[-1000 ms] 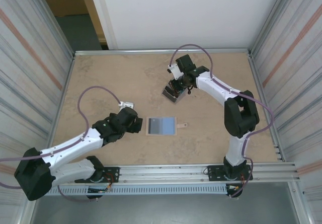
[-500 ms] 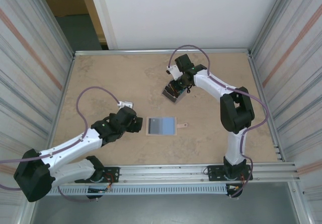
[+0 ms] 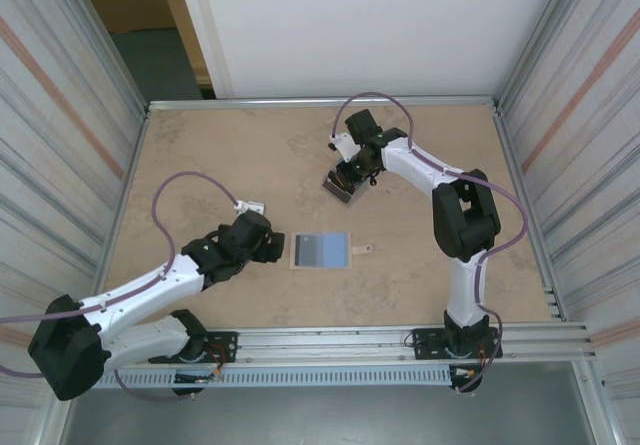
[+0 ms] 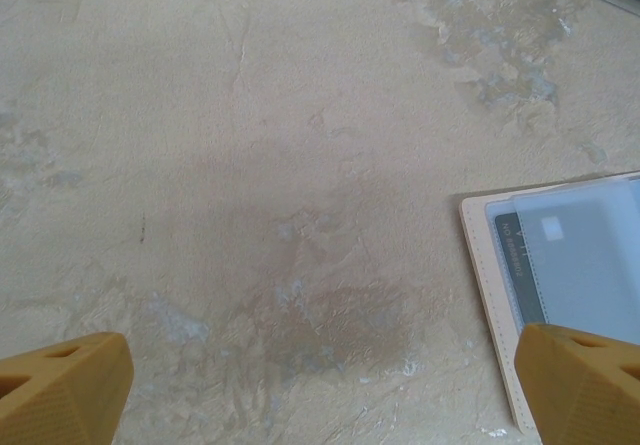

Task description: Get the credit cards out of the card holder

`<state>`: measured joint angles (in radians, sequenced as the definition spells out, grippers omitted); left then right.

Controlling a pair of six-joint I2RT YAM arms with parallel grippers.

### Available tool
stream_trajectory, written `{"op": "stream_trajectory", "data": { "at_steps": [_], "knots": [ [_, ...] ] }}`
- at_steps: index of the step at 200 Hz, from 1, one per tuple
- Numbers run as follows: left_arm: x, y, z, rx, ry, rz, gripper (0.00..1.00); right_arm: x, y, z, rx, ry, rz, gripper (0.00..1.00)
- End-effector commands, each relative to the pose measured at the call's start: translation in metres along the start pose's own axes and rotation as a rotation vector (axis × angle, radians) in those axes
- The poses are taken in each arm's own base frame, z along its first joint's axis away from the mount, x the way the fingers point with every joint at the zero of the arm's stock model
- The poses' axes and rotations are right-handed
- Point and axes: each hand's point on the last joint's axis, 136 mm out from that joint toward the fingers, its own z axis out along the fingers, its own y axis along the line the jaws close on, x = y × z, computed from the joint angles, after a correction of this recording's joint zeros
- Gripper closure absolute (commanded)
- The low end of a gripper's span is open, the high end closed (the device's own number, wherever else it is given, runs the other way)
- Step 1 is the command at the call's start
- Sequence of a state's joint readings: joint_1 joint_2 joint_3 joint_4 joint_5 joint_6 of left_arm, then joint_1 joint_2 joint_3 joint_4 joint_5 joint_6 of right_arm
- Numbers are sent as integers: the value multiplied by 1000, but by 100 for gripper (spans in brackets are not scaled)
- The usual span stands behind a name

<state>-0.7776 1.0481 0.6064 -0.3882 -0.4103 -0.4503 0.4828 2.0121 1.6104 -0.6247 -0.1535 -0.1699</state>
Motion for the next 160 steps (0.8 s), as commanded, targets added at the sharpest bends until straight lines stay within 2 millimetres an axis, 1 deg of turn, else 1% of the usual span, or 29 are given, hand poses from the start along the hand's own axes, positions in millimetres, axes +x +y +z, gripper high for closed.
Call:
{"op": "stream_trajectory", "data": {
  "at_steps": [1, 31, 60, 87, 117, 136, 160],
  "knots": [
    [-1, 2, 3, -2, -5, -31, 1, -3, -3, -2, 9, 8, -7, 80],
    [0, 2, 3, -2, -3, -33, 1, -6, -4, -9, 22, -6, 5, 80],
    [-1, 2, 3, -2, -6, -43, 1, -7, 5, -22, 22, -33, 19, 79],
    [-2, 4, 3, -6, -10, -67, 1, -6, 20, -37, 14, -74, 49, 70],
    [-3, 11, 2, -17, -25, -109, 1, 8, 30, -49, 84, -65, 153, 56],
    [-4, 17, 2, -23, -36, -156, 1, 21, 40, -52, 112, -41, 225, 51],
    [-1, 29, 2, -37, -49, -230, 1, 38, 64, -51, 123, -22, 267, 47]
  ]
}}
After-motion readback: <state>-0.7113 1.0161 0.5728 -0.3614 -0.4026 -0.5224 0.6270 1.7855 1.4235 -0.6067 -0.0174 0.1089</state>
